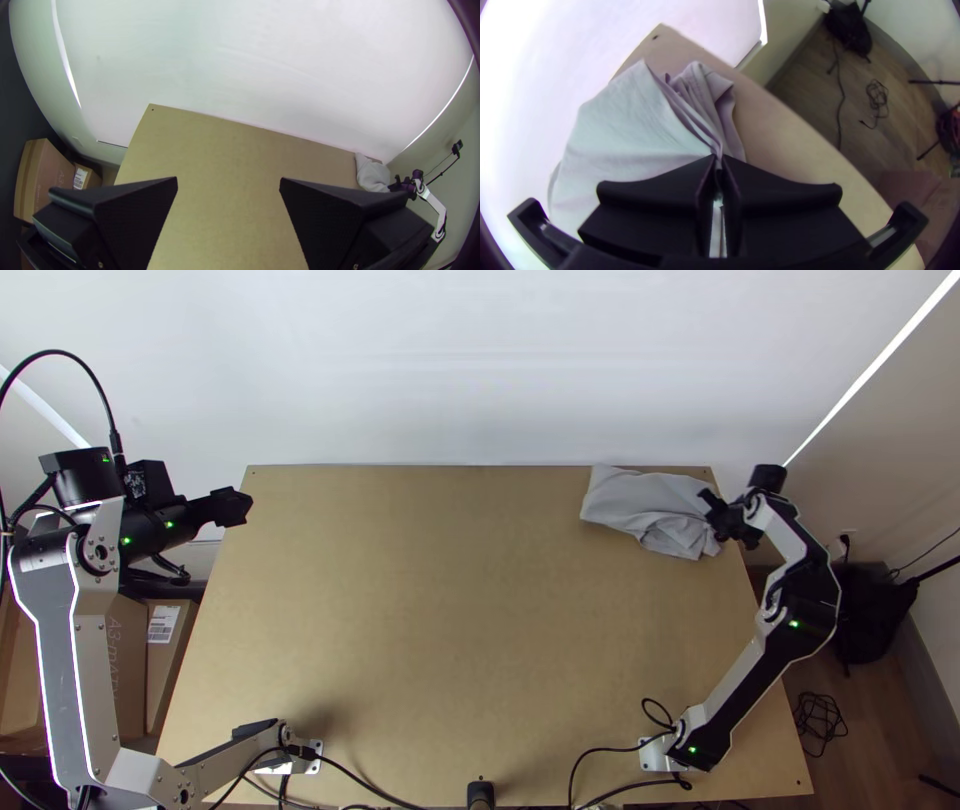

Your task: Fold the t-shirt

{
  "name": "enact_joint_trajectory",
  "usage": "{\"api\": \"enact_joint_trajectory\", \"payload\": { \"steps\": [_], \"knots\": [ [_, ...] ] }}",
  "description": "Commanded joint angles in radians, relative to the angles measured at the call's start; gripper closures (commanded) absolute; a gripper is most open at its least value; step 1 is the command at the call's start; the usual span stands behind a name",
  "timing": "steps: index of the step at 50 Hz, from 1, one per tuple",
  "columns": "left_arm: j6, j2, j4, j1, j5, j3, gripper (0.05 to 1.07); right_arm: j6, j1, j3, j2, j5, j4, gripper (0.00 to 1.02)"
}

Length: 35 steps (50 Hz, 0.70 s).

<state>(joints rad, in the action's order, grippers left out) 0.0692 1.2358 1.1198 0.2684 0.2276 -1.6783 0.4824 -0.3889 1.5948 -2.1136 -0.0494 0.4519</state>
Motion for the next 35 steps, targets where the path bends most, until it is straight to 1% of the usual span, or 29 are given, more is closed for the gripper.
{"api": "enact_joint_trajectory", "payload": {
  "steps": [1,6,7,8,9,10,11,12,13,15,20,27,31,33,35],
  "knots": [
    [-0.020,0.010,-0.014,0.000,0.015,-0.001,0.10,0.045,-0.065,-0.101,0.026,0.066,0.057,1.00],
    [-0.023,0.014,-0.015,0.002,0.016,0.002,0.10,0.042,-0.093,-0.171,0.084,0.069,0.057,1.00],
    [-0.025,0.016,-0.017,0.000,0.016,0.002,0.10,0.042,-0.096,-0.182,0.096,0.069,0.057,0.97],
    [-0.025,0.016,-0.017,0.002,0.018,0.003,0.10,0.042,-0.099,-0.193,0.110,0.071,0.057,0.86],
    [-0.028,0.017,-0.018,0.002,0.018,0.005,0.10,0.039,-0.100,-0.202,0.122,0.071,0.054,0.71],
    [-0.029,0.017,-0.021,0.000,0.018,0.006,0.10,0.038,-0.103,-0.208,0.136,0.071,0.054,0.50],
    [-0.031,0.017,-0.023,0.000,0.018,0.009,0.10,0.035,-0.103,-0.214,0.153,0.071,0.054,0.26],
    [-0.031,0.017,-0.025,0.000,0.018,0.011,0.10,0.027,-0.103,-0.217,0.167,0.071,0.054,0.11],
    [-0.031,0.019,-0.025,0.000,0.018,0.011,0.10,0.022,-0.105,-0.219,0.178,0.077,0.050,0.04],
    [-0.031,0.021,-0.029,-0.001,0.021,0.011,0.10,0.005,-0.113,-0.219,0.205,0.094,0.037,0.03],
    [-0.029,0.021,-0.043,-0.003,0.041,0.009,0.10,-0.045,-0.125,-0.223,0.296,0.095,-0.032,0.03],
    [-0.028,0.017,-0.063,-0.009,0.042,0.003,0.10,-0.133,-0.123,-0.216,0.432,0.091,-0.061,0.03],
    [-0.028,0.007,-0.078,-0.012,0.042,0.000,0.10,-0.186,-0.119,-0.230,0.527,0.077,-0.105,0.03],
    [-0.028,-0.002,-0.092,-0.014,0.042,0.000,0.10,-0.228,-0.110,-0.240,0.578,0.043,-0.119,0.03],
    [-0.026,-0.012,-0.104,-0.014,0.042,0.000,0.10,-0.277,-0.103,-0.257,0.633,0.034,-0.163,0.03]
  ]
}}
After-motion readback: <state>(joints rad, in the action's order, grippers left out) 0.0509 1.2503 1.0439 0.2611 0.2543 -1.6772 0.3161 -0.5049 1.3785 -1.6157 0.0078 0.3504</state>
